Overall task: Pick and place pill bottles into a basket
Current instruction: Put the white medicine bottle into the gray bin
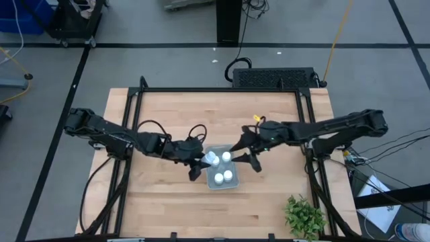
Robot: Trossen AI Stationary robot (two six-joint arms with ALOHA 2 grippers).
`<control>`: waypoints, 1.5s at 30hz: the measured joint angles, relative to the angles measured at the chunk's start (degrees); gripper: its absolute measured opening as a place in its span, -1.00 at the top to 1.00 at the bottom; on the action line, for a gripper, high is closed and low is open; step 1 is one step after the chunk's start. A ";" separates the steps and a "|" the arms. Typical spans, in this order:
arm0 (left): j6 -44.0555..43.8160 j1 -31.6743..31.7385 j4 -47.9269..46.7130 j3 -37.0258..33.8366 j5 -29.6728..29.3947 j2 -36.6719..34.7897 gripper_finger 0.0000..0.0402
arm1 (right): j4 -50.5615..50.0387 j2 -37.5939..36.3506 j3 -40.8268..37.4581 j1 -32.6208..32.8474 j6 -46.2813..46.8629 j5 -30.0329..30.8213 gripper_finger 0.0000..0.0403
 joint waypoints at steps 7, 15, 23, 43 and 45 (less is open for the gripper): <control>2.45 -0.76 1.62 0.00 0.40 0.00 0.11 | -0.33 6.86 6.52 -4.02 1.47 -9.68 -0.06; 3.30 -1.38 2.47 0.00 0.84 0.00 0.11 | 1.89 11.63 9.19 -5.80 1.53 -13.47 -0.18; 3.62 -1.45 2.94 -0.02 0.84 0.00 0.11 | 6.93 15.44 9.30 -5.23 5.75 -17.01 -0.19; 3.51 -1.40 3.10 -0.04 -0.26 0.00 0.11 | 11.03 15.86 9.20 -3.05 6.51 -11.90 -0.20; 3.51 -1.40 3.12 -0.04 -0.46 0.00 0.11 | 11.23 16.15 9.20 -3.04 6.91 -11.92 -0.20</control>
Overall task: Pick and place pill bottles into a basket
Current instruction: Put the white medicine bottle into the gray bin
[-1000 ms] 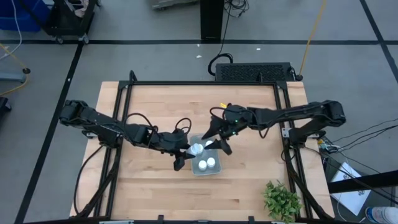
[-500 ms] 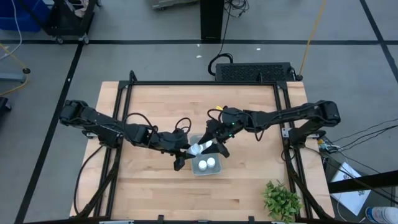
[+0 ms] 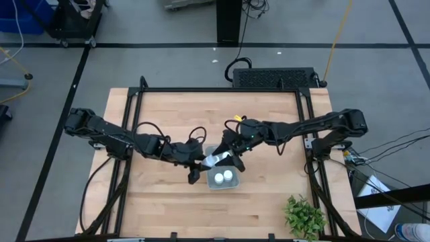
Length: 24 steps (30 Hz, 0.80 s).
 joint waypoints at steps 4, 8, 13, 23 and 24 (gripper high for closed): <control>-0.07 -0.04 -1.30 -0.13 0.27 0.02 0.11 | 1.91 2.42 0.00 0.40 0.89 0.02 -0.19; -0.33 -0.09 -2.29 -0.25 0.42 0.04 0.11 | 4.43 4.16 0.00 0.35 1.52 -0.54 -0.19; -0.31 -0.48 -2.19 -0.24 -0.15 0.07 0.11 | 1.68 3.51 0.06 0.21 -0.29 0.68 -0.16; 0.20 -1.81 -0.93 0.17 -1.75 -0.07 0.11 | -0.02 3.29 -0.09 -1.13 -0.54 0.78 -0.16; 0.24 -1.79 -0.23 0.17 -1.70 -0.07 0.11 | -0.19 3.49 -0.09 -1.10 -0.59 0.66 -0.16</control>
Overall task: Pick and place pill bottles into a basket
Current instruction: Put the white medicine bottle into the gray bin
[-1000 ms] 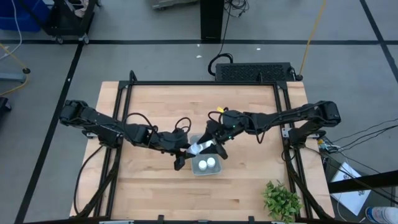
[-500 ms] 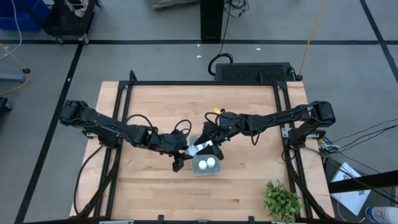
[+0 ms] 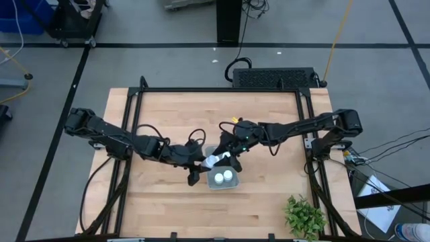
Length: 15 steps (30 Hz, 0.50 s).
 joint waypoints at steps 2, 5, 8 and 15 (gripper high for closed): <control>0.84 0.04 0.61 0.00 -0.04 0.00 0.11 | 0.33 0.53 0.00 0.28 0.22 -0.68 -0.18; 1.33 0.00 1.61 -0.02 0.88 0.00 0.11 | 0.89 0.83 -0.02 0.91 -1.76 -0.53 -0.20; 0.99 0.08 1.67 -0.02 1.50 0.00 0.11 | 3.33 0.79 -0.02 1.22 -1.09 -0.55 -0.20; 0.90 0.08 1.30 -0.02 1.45 0.00 0.11 | 4.56 0.79 -0.02 0.60 0.04 -0.64 -0.20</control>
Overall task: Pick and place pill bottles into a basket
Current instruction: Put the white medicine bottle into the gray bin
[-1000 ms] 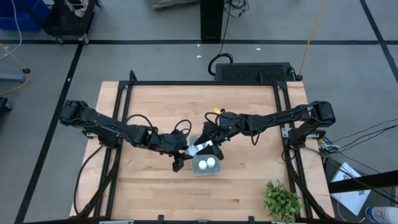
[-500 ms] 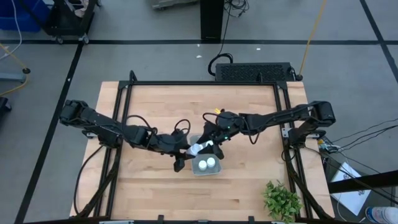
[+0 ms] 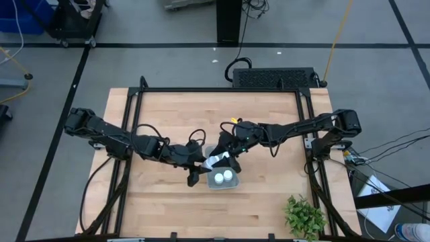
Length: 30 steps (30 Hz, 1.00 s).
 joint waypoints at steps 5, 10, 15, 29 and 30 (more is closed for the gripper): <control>0.06 -0.04 -0.07 -0.02 -0.01 0.00 0.11 | 1.07 -0.02 0.00 0.02 0.07 0.00 -0.14; 0.06 -0.04 -0.06 -0.11 -0.17 0.00 0.11 | 1.08 -0.09 0.02 0.15 0.01 -0.22 0.09; -0.16 -0.04 -0.07 -0.13 -0.74 0.07 0.11 | 0.21 -0.11 0.09 0.15 -0.63 -0.20 0.26; 1.62 -0.11 -5.48 -0.13 -7.39 0.04 -0.20 | -9.43 -3.99 0.04 -0.26 -3.30 3.33 0.26; 1.59 -0.11 -5.92 -0.13 -8.22 0.02 -0.23 | -10.54 -4.67 0.04 -0.41 -3.36 3.32 0.26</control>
